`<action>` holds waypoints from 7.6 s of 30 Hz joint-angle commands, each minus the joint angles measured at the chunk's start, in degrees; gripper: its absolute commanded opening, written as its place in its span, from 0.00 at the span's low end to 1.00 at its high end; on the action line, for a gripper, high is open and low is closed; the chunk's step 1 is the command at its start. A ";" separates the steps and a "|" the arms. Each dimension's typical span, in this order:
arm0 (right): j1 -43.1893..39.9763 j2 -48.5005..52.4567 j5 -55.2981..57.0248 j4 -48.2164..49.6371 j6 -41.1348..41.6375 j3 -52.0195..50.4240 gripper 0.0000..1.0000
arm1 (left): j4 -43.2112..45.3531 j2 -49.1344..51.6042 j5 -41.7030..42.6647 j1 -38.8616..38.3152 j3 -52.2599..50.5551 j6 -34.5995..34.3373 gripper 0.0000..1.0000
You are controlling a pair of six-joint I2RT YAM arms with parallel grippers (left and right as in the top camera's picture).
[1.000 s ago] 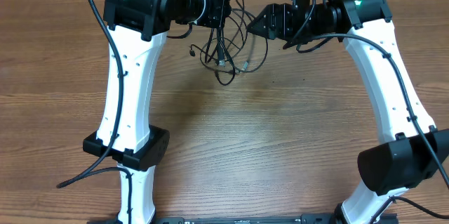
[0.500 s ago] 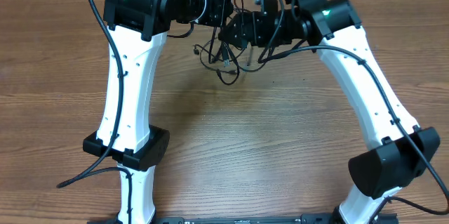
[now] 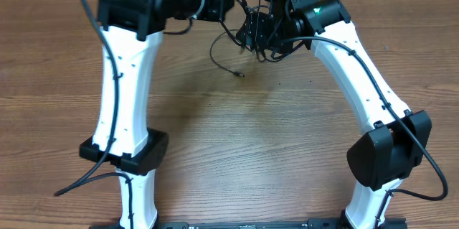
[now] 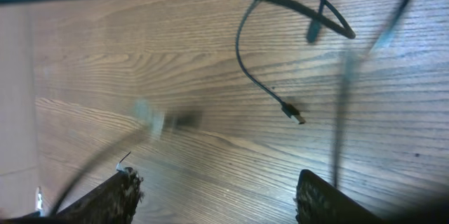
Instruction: Untangle cables
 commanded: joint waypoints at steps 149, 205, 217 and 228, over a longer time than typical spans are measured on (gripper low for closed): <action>4.57 -0.48 -17.64 36.37 22.69 -8.15 0.65 | -3.02 6.99 -8.85 -0.70 13.57 -9.62 0.04; -2.32 -0.04 -4.76 10.29 -11.39 -13.88 0.83 | 34.45 -16.02 16.31 33.88 13.60 -22.49 0.04; -1.01 -2.99 -11.26 8.70 -12.72 -13.51 0.84 | 50.45 -18.16 15.54 38.29 13.25 -28.74 0.04; 10.16 -0.52 -14.43 11.37 -30.58 -14.71 0.94 | 48.54 -16.65 14.10 32.39 8.96 -25.68 0.04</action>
